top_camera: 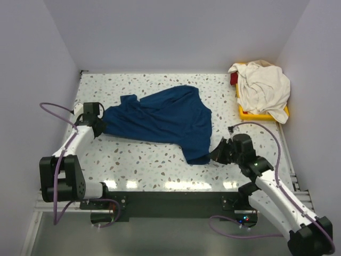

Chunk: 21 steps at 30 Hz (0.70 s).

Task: Fold and stack the t-shirts
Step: Flatten the tshirt out

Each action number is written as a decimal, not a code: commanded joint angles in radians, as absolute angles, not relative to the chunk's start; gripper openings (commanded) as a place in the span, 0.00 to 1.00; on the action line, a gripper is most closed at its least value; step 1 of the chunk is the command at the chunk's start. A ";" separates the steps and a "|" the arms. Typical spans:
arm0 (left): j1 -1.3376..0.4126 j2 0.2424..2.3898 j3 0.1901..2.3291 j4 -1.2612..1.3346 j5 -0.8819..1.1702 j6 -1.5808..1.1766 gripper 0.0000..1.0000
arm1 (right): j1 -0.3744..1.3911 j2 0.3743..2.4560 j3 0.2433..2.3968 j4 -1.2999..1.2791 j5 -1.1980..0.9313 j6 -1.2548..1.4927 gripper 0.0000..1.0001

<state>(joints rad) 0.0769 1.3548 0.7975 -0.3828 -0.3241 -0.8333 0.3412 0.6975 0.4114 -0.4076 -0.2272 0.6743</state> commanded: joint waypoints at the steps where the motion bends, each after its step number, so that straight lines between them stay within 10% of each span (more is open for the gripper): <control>1: 0.083 1.338 0.838 -0.377 -0.314 -0.792 0.00 | 0.529 0.713 0.433 -0.424 -0.201 0.779 0.10; 9: 0.084 1.348 0.845 -0.371 -0.285 -0.775 0.00 | 0.726 0.842 0.543 -0.425 0.035 0.756 0.72; 21: 0.084 1.341 0.838 -0.365 -0.250 -0.750 0.00 | 0.496 1.058 0.560 -0.282 0.123 0.707 0.53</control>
